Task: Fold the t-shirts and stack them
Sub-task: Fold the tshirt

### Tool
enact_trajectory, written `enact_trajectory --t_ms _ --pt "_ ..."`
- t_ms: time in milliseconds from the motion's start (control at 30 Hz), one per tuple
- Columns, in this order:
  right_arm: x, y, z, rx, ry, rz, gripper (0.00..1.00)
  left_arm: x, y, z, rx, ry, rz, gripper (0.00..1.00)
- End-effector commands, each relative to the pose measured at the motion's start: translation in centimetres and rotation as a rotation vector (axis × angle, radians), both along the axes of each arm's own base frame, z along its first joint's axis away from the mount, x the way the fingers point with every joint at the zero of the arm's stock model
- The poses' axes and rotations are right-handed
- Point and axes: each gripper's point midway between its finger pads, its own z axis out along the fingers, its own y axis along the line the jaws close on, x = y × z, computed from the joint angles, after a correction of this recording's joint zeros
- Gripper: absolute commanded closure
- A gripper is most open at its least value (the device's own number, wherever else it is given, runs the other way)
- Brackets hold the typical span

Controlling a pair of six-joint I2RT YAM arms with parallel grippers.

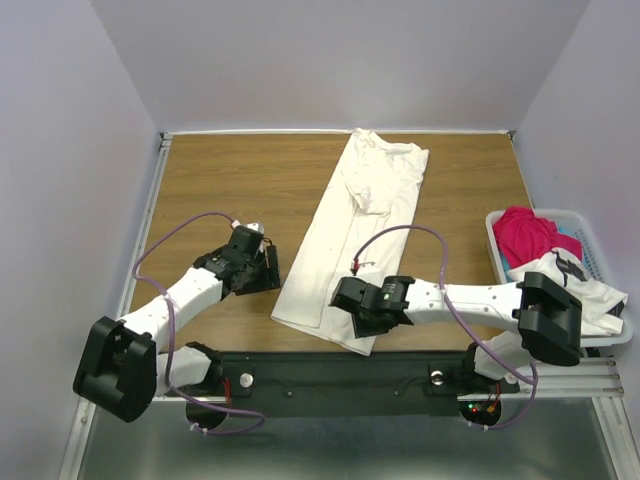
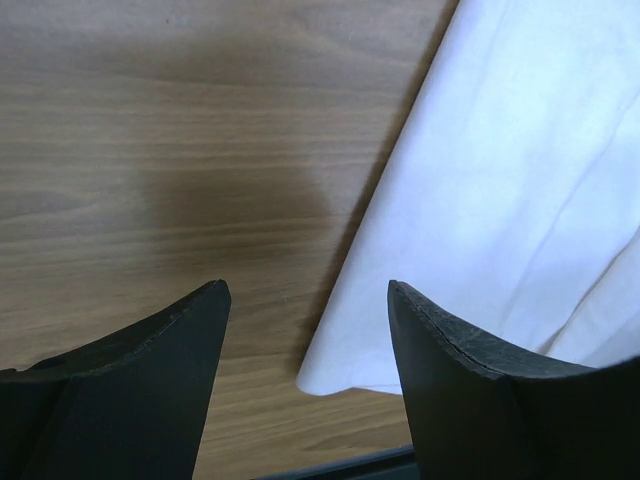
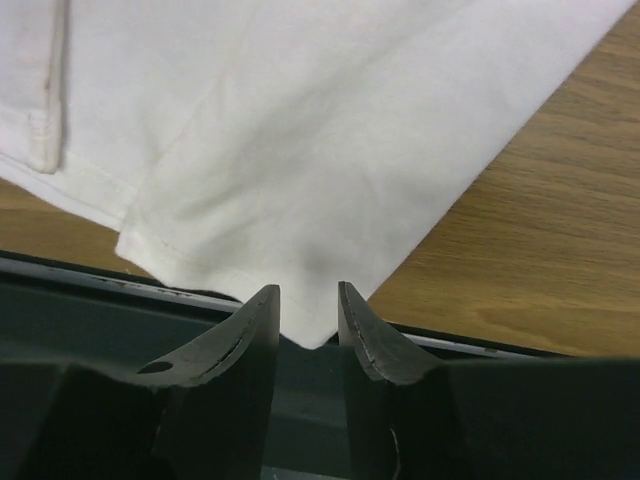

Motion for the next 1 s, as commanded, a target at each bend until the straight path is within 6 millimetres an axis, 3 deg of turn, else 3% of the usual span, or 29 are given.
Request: enact_trajectory --t_ms 0,133,233,333,533,733,967 --pt "1.4 1.8 0.2 0.085 -0.044 -0.036 0.65 0.0 -0.2 0.5 0.013 0.005 0.002 0.24" --pt "1.2 1.5 -2.1 0.034 0.005 -0.013 0.65 -0.7 -0.7 -0.5 0.039 0.054 -0.027 0.24" --pt "0.0 0.1 -3.9 -0.01 0.063 -0.018 0.66 -1.2 -1.0 -1.0 0.052 0.078 -0.051 0.24" --pt "-0.6 -0.5 -3.5 0.024 0.075 -0.053 0.66 -1.5 -1.2 -1.4 0.059 0.099 -0.064 0.24" --pt "-0.4 -0.4 -0.2 0.149 0.051 -0.125 0.6 -2.2 -1.6 -1.7 0.072 0.126 -0.099 0.24" --pt "-2.1 -2.9 -2.4 0.104 0.134 -0.197 0.5 -3.2 -2.0 -2.3 0.08 0.166 -0.137 0.26" --pt "-2.3 -2.9 -3.0 0.093 0.154 -0.252 0.46 -4.0 -2.3 -2.7 0.095 0.191 -0.165 0.29"
